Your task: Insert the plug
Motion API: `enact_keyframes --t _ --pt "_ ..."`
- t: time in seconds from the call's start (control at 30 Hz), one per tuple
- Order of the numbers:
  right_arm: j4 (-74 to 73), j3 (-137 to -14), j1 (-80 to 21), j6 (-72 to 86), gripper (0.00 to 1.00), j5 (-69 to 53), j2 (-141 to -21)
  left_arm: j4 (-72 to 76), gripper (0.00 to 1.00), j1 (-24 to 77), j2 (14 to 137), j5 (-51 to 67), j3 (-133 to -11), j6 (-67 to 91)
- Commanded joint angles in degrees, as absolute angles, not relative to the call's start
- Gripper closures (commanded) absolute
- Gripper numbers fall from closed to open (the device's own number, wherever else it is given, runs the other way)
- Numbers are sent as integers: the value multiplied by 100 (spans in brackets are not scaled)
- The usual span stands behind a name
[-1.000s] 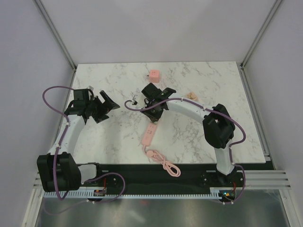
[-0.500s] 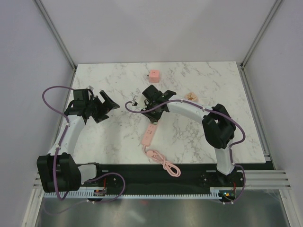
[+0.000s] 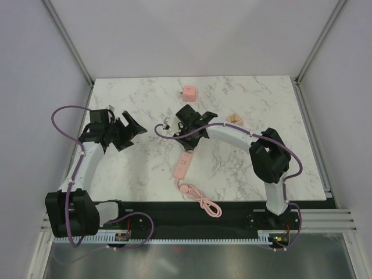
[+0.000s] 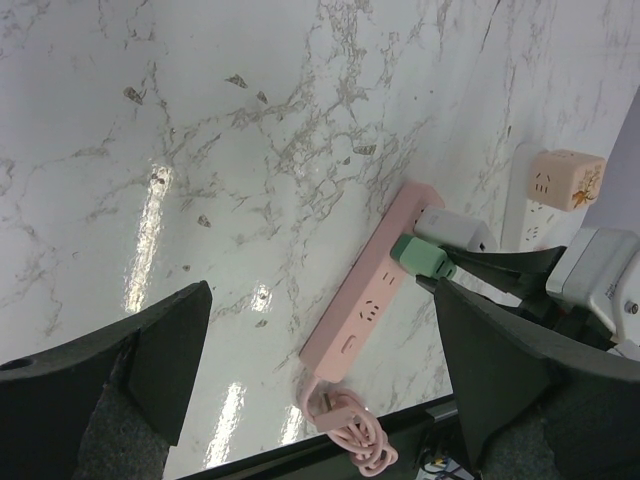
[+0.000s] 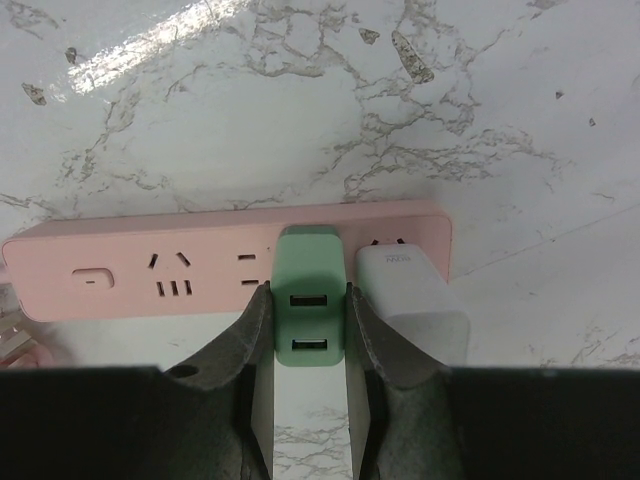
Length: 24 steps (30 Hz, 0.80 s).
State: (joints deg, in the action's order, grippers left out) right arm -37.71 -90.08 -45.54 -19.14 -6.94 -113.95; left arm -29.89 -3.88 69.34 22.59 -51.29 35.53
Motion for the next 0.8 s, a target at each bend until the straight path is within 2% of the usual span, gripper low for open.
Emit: enact_keyframes --t 0.0,0.03,0.1,0.2,0.4,0.43,0.67,0.77 --pt "-3990 -9149 -4500 -1802 84 -308 -11716 -2830 0 -396 6715 2171 -5142 3551" --pt "-4025 -9315 -4500 -1819 76 -273 -11646 -2830 0 -396 6715 2171 -5142 3551" --pt "-4104 -9483 -4509 -1889 73 -228 -11593 -2821 0 -404 6715 2180 -5142 3551" --pt "-4210 -9851 -4544 -2021 63 -185 -11523 -2821 0 -396 6715 2188 -5150 3542" --pt "-4351 -10230 -4597 -2030 53 -255 -11479 -2804 0 -396 6706 2320 -5142 3489" --pt "-4351 -10317 -4588 -2030 49 -264 -11470 -2795 0 -387 6697 2329 -5142 3481" --pt "-4395 -10555 -4588 -1751 48 -255 -11338 -2734 0 -396 6680 2548 -5133 3393" --pt "-4220 -10705 -4588 -1058 48 411 -11058 -2559 1 -326 6645 2899 -5063 3235"
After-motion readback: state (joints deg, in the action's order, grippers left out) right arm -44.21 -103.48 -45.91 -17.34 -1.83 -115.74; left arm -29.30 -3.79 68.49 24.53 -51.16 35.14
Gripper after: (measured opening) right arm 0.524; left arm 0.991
